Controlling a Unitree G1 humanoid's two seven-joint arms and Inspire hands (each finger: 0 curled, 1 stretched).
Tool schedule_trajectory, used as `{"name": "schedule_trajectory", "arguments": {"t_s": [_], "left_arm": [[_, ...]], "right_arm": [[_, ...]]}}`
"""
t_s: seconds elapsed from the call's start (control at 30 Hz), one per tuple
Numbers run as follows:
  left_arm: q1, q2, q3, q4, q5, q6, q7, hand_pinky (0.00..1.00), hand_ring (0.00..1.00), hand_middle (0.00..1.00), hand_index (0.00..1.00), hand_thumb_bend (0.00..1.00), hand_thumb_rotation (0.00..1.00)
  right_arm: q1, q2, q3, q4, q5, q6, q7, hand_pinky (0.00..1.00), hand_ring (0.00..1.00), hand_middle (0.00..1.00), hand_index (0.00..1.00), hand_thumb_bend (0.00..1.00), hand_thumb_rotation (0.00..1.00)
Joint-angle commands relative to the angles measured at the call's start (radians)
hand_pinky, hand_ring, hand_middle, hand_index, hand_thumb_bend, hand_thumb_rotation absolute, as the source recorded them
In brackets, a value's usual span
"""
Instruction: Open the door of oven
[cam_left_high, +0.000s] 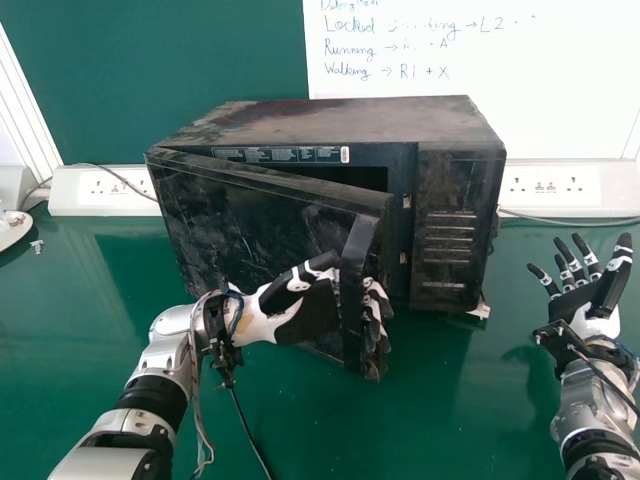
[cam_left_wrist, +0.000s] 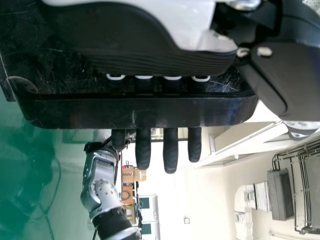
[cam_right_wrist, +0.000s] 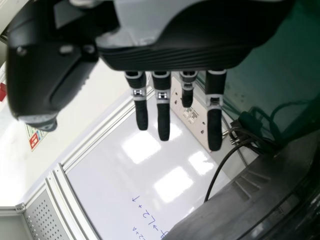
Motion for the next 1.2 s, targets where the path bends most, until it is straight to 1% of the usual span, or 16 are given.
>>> {"name": "schedule_trajectory", "arguments": {"t_s": [0.0,0.17,0.3,0.37,0.5,0.6,0.63,0.67,0.73,0.8,0.87,0.97,1.0,1.07,1.1,1.17], "left_arm": [[0.015,0.035,0.017,-0.027,-0.037,-0.017,-0.016,0.42,0.57,0.76,0.85,0.85,0.88],[0.039,0.053,0.014,-0.059,-0.044,-0.006,-0.023,0.41,0.55,0.75,0.84,0.89,0.86],[0.073,0.058,0.02,-0.104,-0.061,-0.017,-0.028,0.39,0.53,0.74,0.84,0.89,0.88],[0.083,0.061,0.018,-0.119,-0.068,-0.01,-0.037,0.39,0.52,0.74,0.83,0.89,0.86],[0.105,0.065,0.024,-0.135,-0.084,-0.009,-0.048,0.39,0.52,0.72,0.83,0.9,0.87],[0.12,0.07,0.033,-0.143,-0.107,0.021,-0.055,0.38,0.54,0.72,0.83,0.89,0.87],[0.124,0.07,0.04,-0.141,-0.12,0.021,-0.065,0.39,0.54,0.73,0.83,0.89,0.87],[0.127,0.069,0.048,-0.137,-0.133,0.017,-0.079,0.41,0.56,0.73,0.83,0.87,0.87],[0.128,0.073,0.057,-0.128,-0.153,0.034,-0.105,0.44,0.57,0.75,0.84,0.87,0.85],[0.137,0.084,0.057,-0.14,-0.161,0.061,-0.104,0.44,0.58,0.74,0.82,0.89,0.8],[0.157,0.094,0.06,-0.168,-0.169,0.09,-0.09,0.43,0.58,0.74,0.81,0.91,0.76],[0.172,0.1,0.056,-0.21,-0.188,0.139,-0.104,0.41,0.56,0.73,0.81,0.93,0.75],[0.175,0.102,0.057,-0.219,-0.195,0.134,-0.118,0.4,0.54,0.72,0.8,0.96,0.77],[0.189,0.108,0.052,-0.24,-0.225,0.086,-0.134,0.39,0.51,0.7,0.8,0.97,0.81],[0.196,0.123,0.036,-0.252,-0.244,0.074,-0.138,0.39,0.5,0.68,0.79,0.99,0.84],[0.204,0.166,-0.01,-0.268,-0.294,0.05,-0.138,0.41,0.52,0.69,0.8,0.99,0.84]], "right_arm": [[-0.012,-0.003,-0.001,-0.001,0.001,0.003,-0.003,0.3,0.34,0.46,0.58,0.97,0.86],[-0.012,-0.005,0.0,0.001,-0.001,0.005,-0.008,0.28,0.34,0.45,0.58,0.98,0.86],[-0.012,-0.007,-0.003,0.002,0.003,0.009,0.0,0.29,0.34,0.45,0.58,0.97,0.86],[-0.012,-0.006,-0.002,0.0,0.002,0.007,-0.001,0.29,0.33,0.45,0.58,0.97,0.86],[-0.012,-0.004,-0.001,-0.001,0.001,0.005,-0.005,0.29,0.33,0.46,0.58,0.97,0.87],[-0.012,-0.008,-0.003,0.002,0.002,0.008,-0.003,0.29,0.34,0.46,0.58,0.96,0.86],[-0.011,-0.009,-0.004,0.002,0.003,0.009,-0.003,0.29,0.34,0.45,0.58,0.97,0.86],[-0.011,-0.009,-0.004,0.002,0.003,0.009,-0.003,0.29,0.34,0.45,0.58,0.97,0.85],[-0.012,-0.011,-0.003,0.003,0.001,0.009,-0.002,0.29,0.34,0.45,0.58,0.97,0.86],[-0.012,-0.011,-0.002,0.001,0.0,0.008,-0.002,0.29,0.33,0.45,0.58,0.97,0.86],[-0.012,-0.011,-0.002,0.001,0.001,0.009,0.001,0.28,0.33,0.45,0.58,0.97,0.86],[-0.01,-0.014,-0.004,0.003,0.002,0.01,0.003,0.28,0.33,0.45,0.57,0.97,0.86],[-0.01,-0.014,-0.003,0.003,0.0,0.008,0.001,0.28,0.33,0.45,0.57,0.97,0.86],[-0.01,-0.015,-0.001,0.003,-0.003,0.008,-0.004,0.28,0.33,0.44,0.57,0.97,0.87],[-0.01,-0.015,-0.001,0.003,-0.003,0.009,-0.005,0.28,0.33,0.45,0.57,0.98,0.86],[-0.011,-0.016,-0.001,0.004,-0.002,0.011,-0.005,0.28,0.33,0.44,0.58,0.99,0.86]]}}
